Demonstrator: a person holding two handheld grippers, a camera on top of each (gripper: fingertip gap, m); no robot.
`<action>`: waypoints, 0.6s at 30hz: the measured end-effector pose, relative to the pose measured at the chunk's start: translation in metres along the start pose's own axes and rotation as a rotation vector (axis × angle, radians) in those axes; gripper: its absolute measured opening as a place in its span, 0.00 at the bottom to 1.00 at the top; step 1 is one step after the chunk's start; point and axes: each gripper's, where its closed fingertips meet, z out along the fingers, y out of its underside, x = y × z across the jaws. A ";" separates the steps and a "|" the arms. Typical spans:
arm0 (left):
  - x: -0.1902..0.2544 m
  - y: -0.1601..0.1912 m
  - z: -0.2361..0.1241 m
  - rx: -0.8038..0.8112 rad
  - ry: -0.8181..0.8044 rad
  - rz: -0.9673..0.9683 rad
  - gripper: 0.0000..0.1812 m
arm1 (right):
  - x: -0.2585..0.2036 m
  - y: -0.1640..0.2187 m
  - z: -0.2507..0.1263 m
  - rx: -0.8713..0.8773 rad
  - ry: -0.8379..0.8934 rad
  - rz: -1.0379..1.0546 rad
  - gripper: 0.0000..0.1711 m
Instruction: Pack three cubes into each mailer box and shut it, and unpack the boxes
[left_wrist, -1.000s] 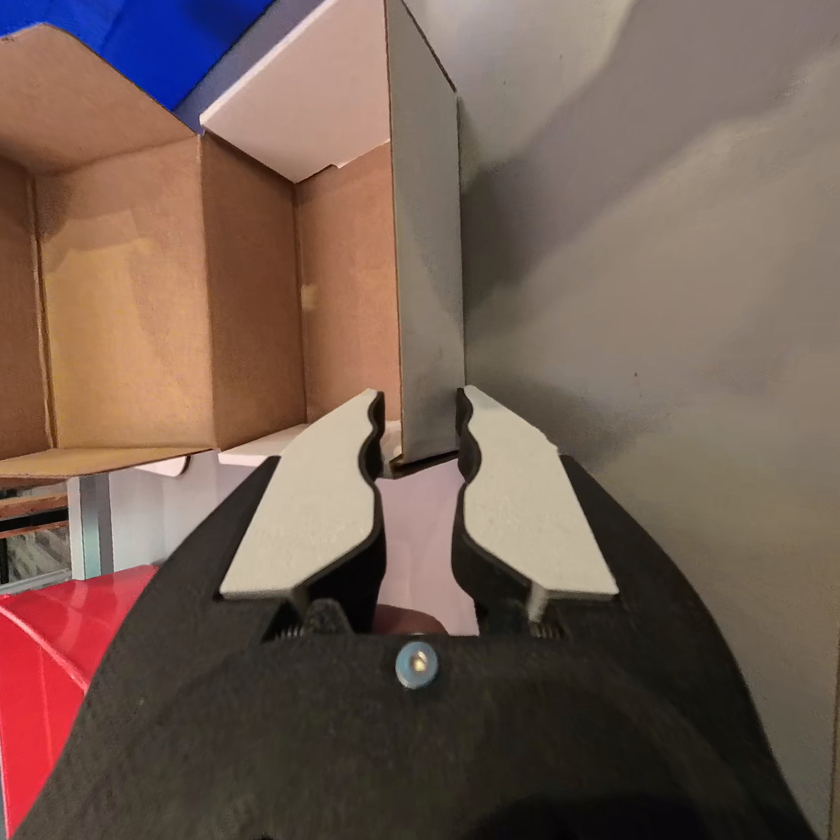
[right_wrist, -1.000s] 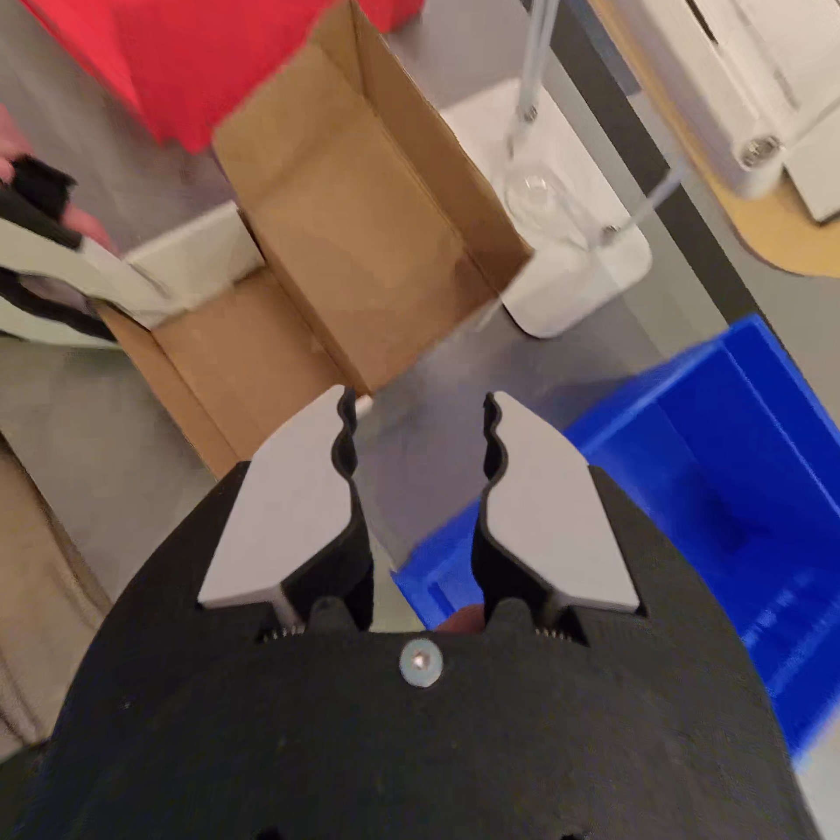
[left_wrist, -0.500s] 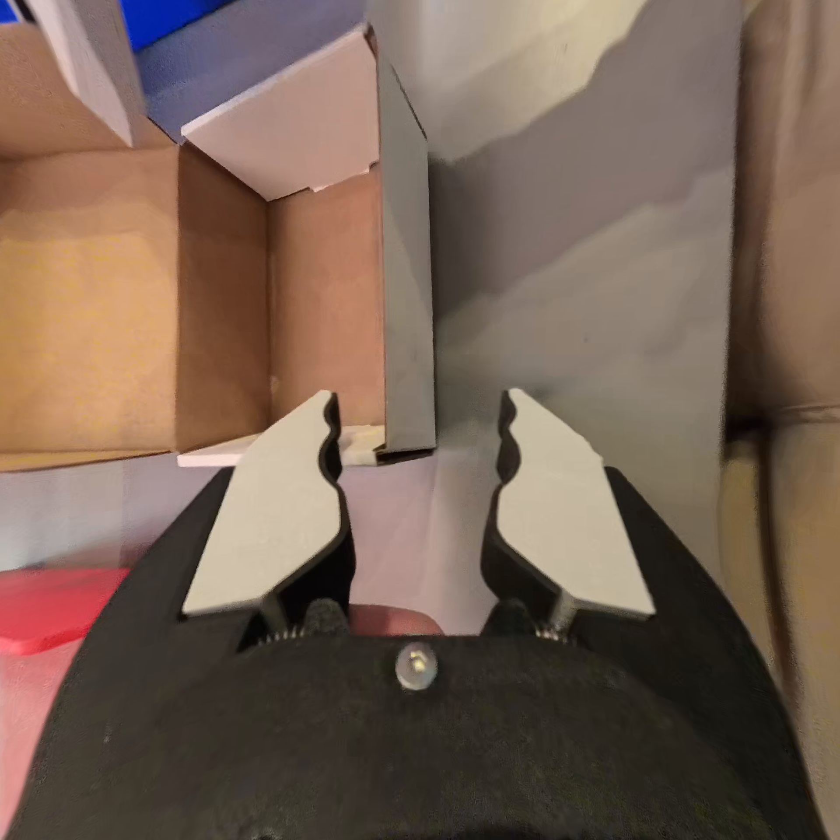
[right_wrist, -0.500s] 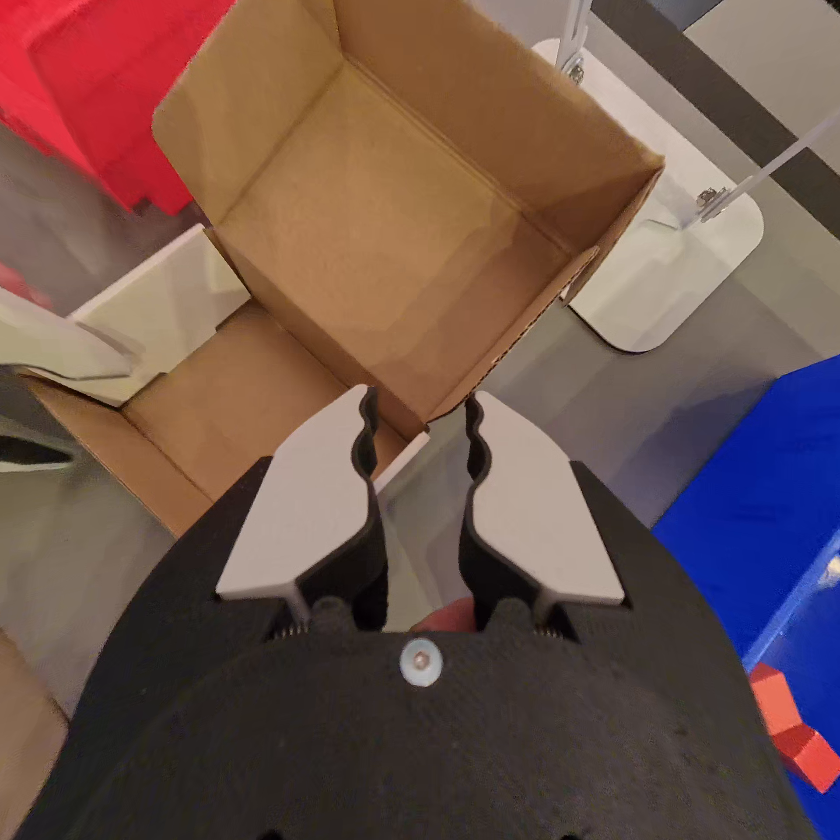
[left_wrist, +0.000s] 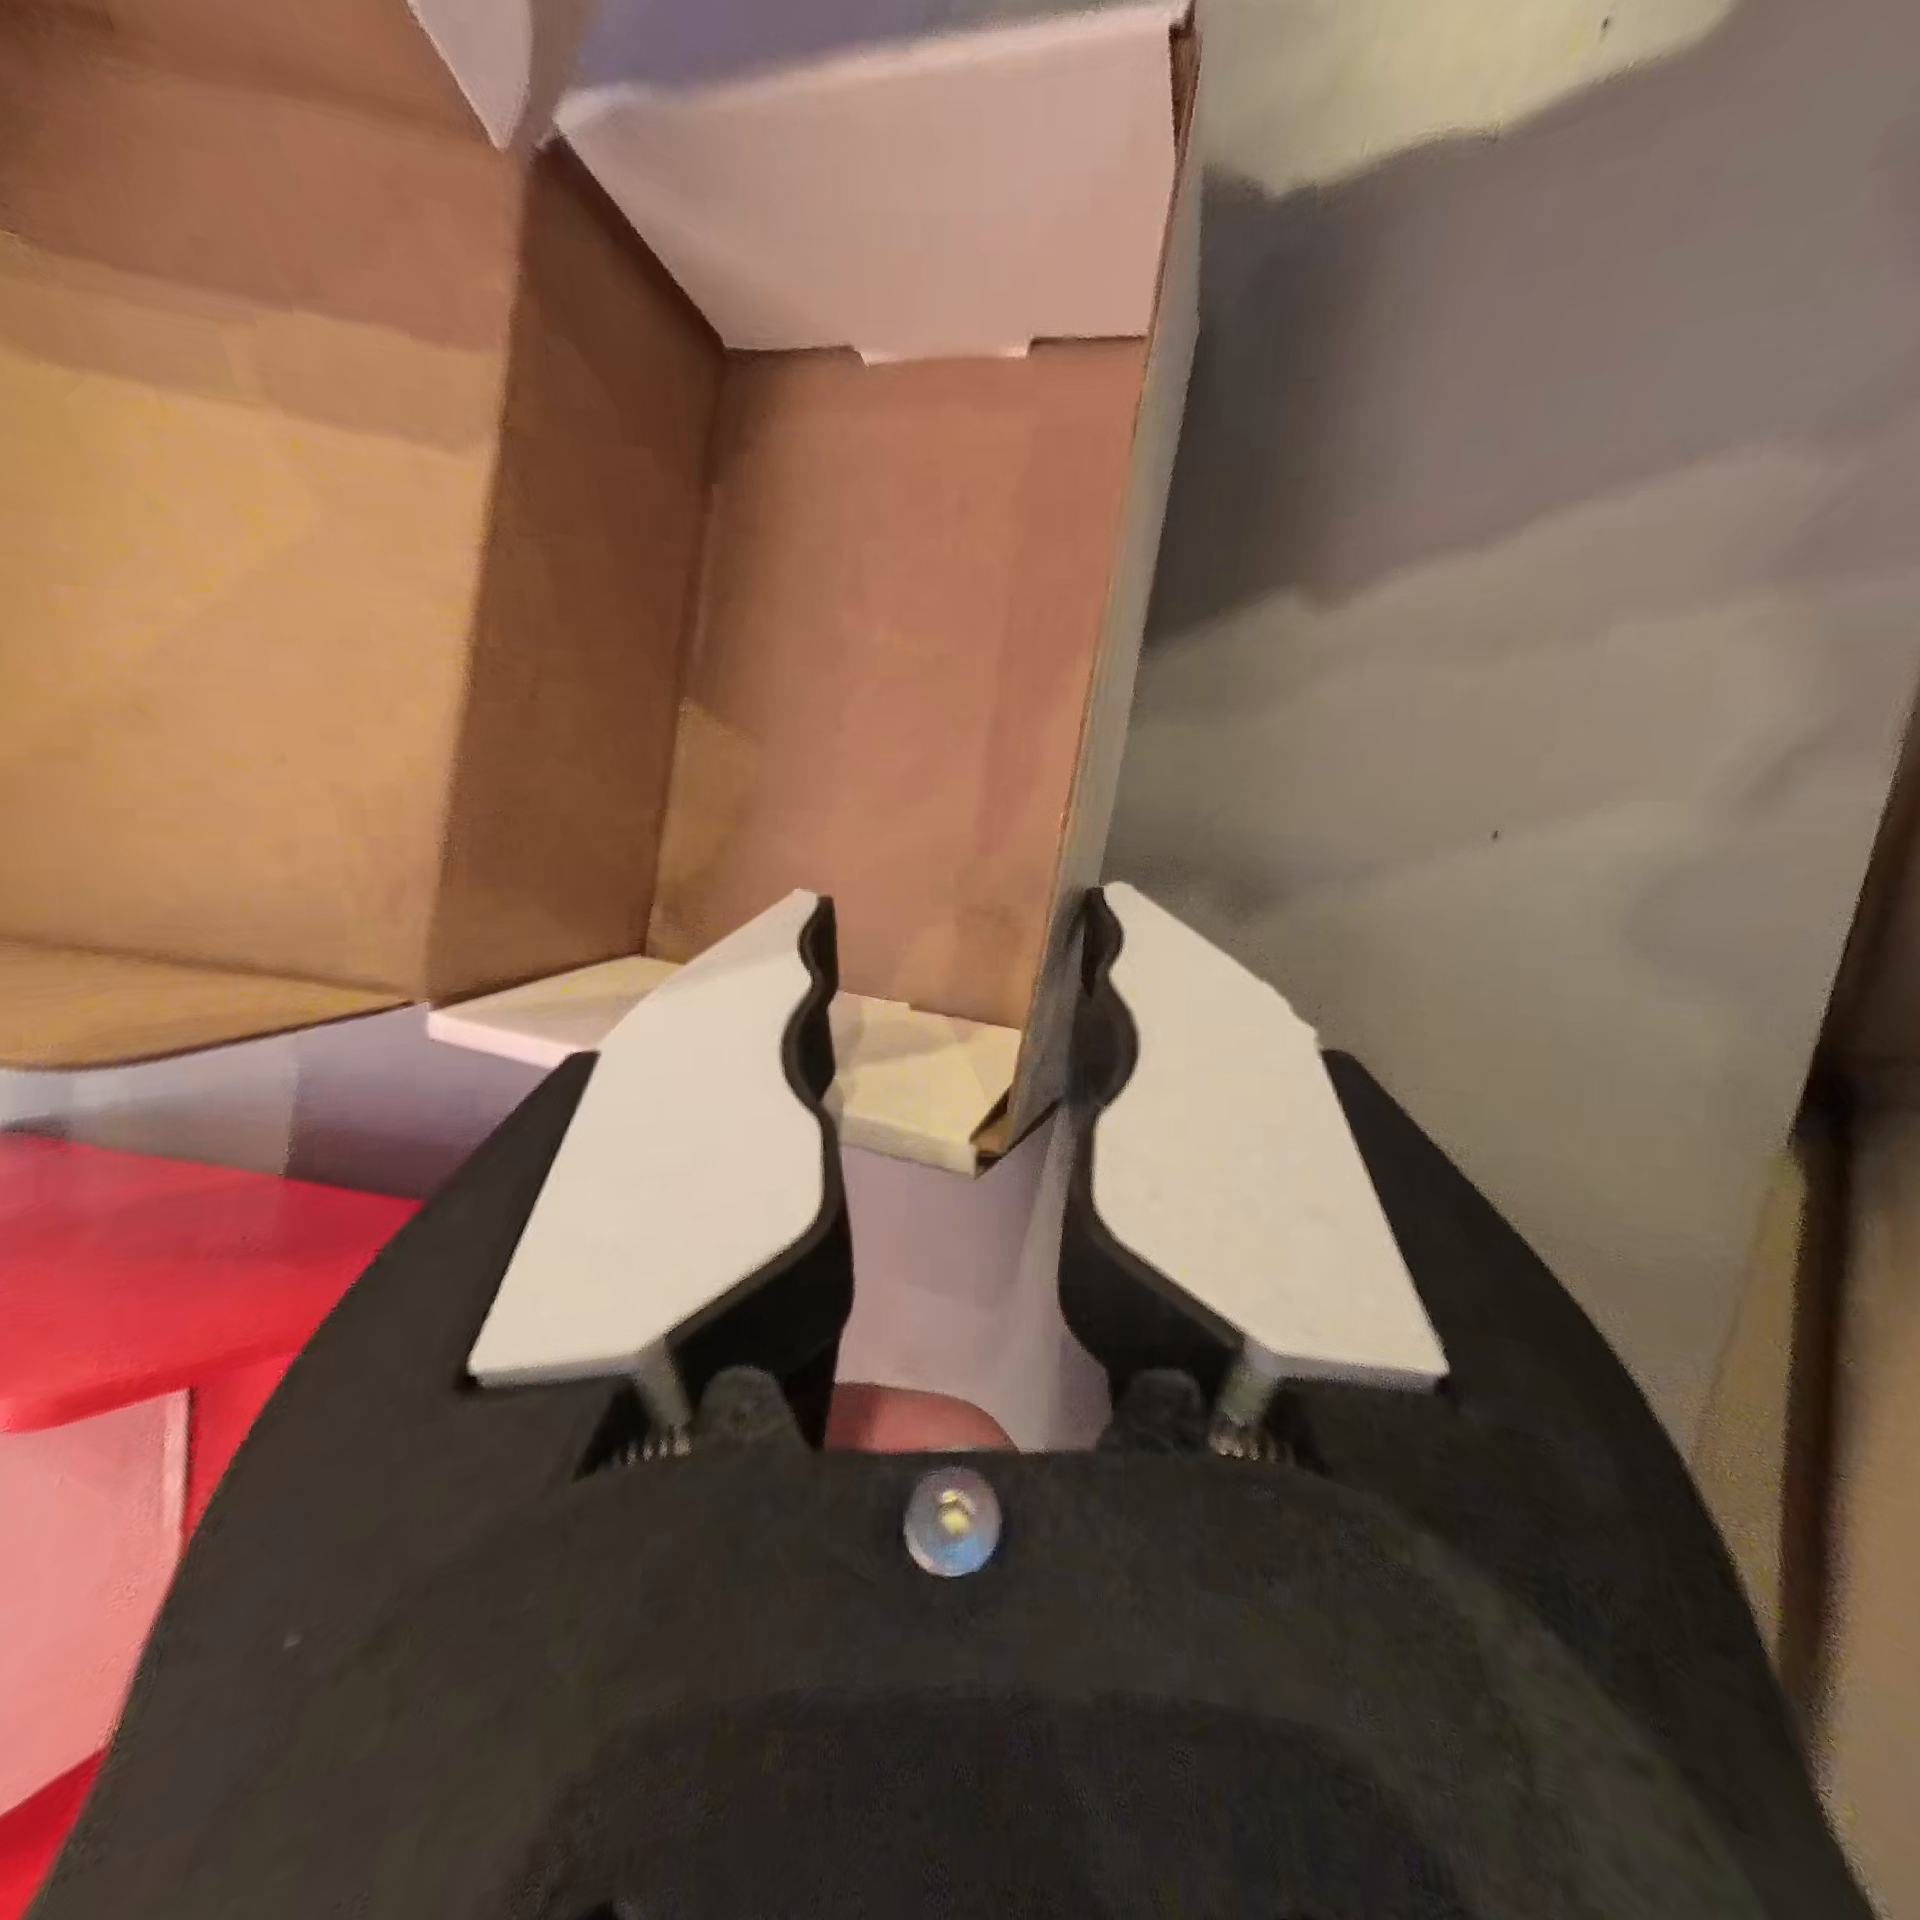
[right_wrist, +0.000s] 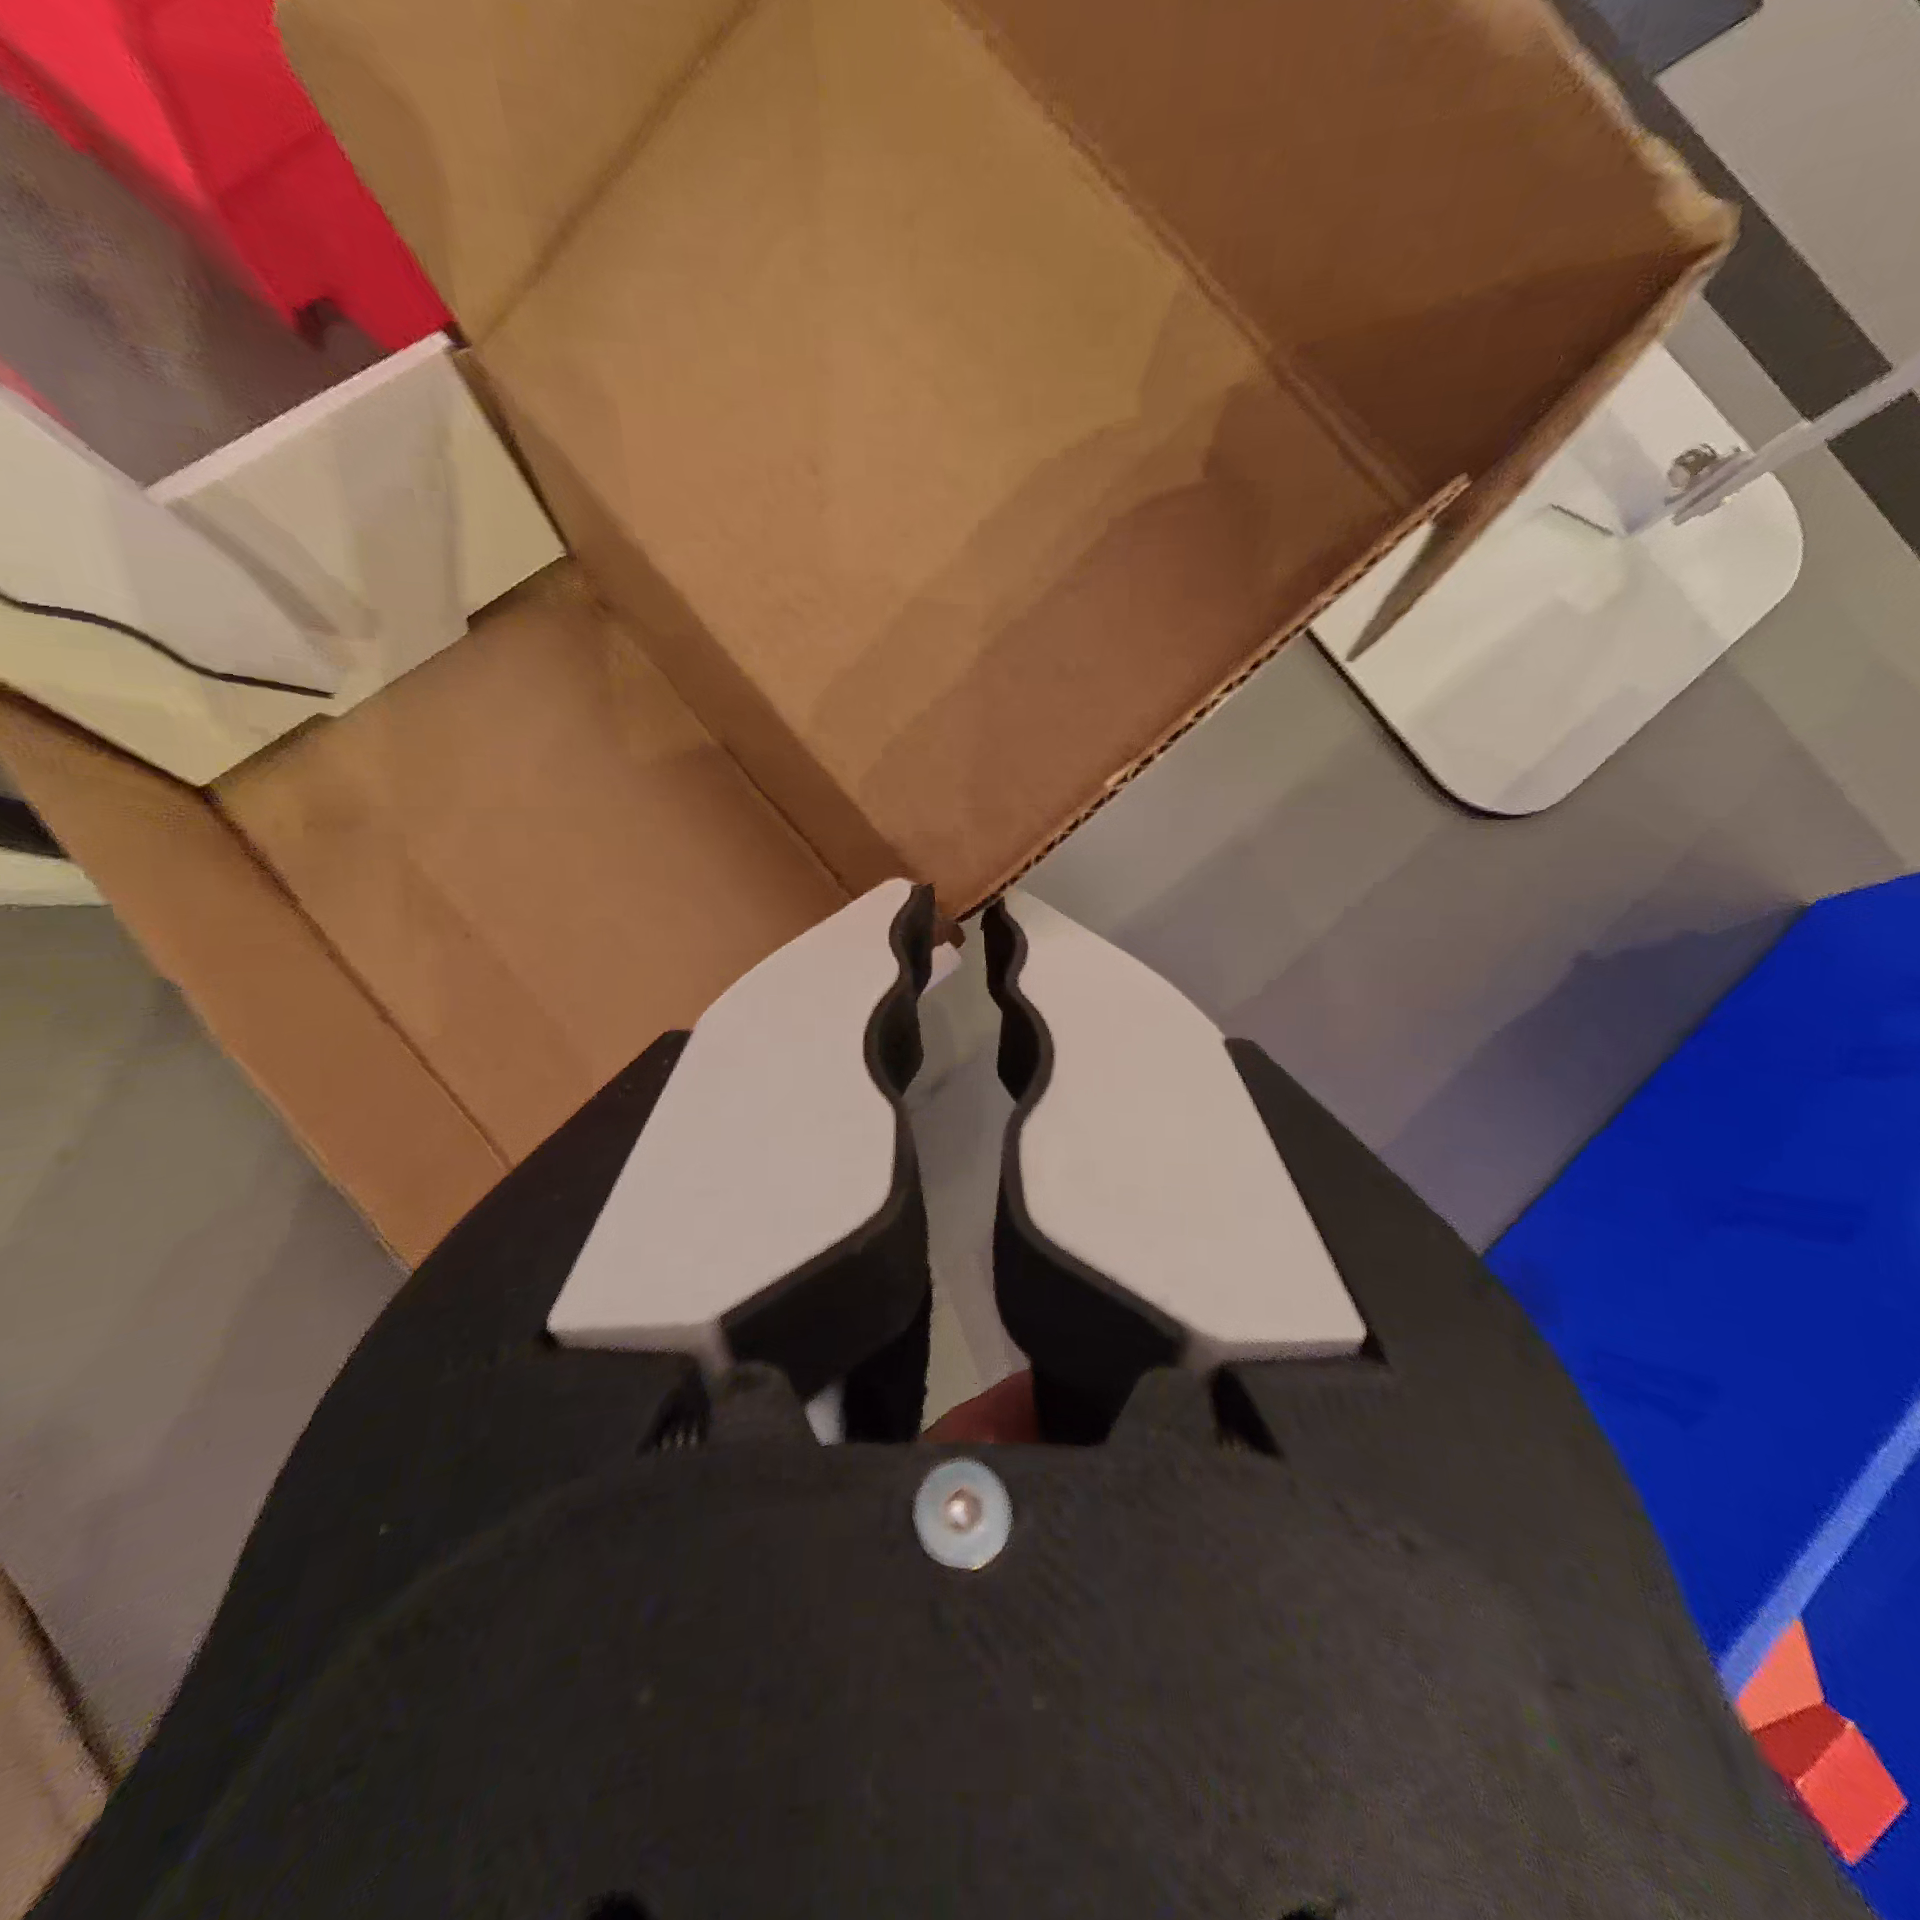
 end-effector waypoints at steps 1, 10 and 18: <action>0.000 0.000 0.001 -0.002 -0.003 -0.010 0.24 | -0.001 0.000 -0.001 0.001 0.011 -0.033 0.05; -0.001 0.005 0.002 -0.046 -0.022 0.013 0.26 | -0.021 0.017 -0.011 -0.057 0.000 -0.225 0.04; -0.001 0.006 0.002 -0.056 -0.029 0.037 0.26 | -0.031 0.031 -0.034 -0.106 -0.129 -0.204 0.11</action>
